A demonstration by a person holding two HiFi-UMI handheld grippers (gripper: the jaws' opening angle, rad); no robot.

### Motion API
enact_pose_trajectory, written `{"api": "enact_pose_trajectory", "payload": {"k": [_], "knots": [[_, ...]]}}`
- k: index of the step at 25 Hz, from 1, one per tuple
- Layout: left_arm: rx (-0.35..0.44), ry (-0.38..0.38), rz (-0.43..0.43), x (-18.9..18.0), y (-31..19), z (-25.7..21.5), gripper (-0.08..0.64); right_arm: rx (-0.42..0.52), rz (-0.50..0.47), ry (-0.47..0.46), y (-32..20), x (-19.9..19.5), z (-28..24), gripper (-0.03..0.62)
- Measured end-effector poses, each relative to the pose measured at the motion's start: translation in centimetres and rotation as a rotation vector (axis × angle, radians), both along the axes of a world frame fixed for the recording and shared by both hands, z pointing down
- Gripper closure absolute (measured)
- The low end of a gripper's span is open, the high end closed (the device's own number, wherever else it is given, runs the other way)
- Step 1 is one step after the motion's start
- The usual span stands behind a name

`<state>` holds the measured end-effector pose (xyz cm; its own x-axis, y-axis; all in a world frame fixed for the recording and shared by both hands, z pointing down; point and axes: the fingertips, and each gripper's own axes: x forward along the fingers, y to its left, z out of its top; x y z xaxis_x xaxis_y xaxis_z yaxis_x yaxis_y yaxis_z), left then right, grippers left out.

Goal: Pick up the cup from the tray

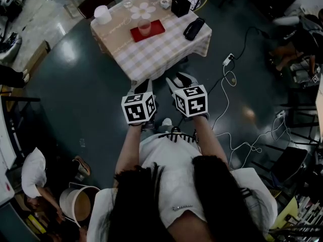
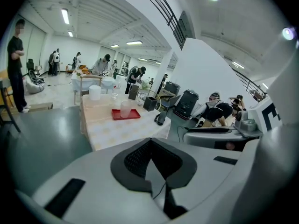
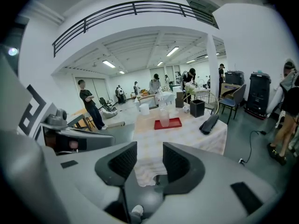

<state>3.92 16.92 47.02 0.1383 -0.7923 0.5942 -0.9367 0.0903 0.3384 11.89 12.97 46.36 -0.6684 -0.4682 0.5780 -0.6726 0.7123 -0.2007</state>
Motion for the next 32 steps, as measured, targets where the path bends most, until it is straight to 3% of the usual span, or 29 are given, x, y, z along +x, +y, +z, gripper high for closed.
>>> {"api": "enact_pose_trajectory", "payload": {"k": [7, 19, 32], "knots": [[0.034, -0.033, -0.018, 0.9, -1.0, -0.7, 0.555, 0.038, 0.002, -0.057, -1.8, 0.5, -1.2, 0.342], [0.069, -0.061, -0.020, 0.6, -2.9, -1.6, 0.555, 0.068, -0.013, -0.083, -3.9, -0.1, -1.8, 0.301], [0.093, -0.061, -0.038, -5.7, -10.4, -1.8, 0.555, 0.095, -0.013, -0.060, -11.1, -5.5, -1.9, 0.258]]}}
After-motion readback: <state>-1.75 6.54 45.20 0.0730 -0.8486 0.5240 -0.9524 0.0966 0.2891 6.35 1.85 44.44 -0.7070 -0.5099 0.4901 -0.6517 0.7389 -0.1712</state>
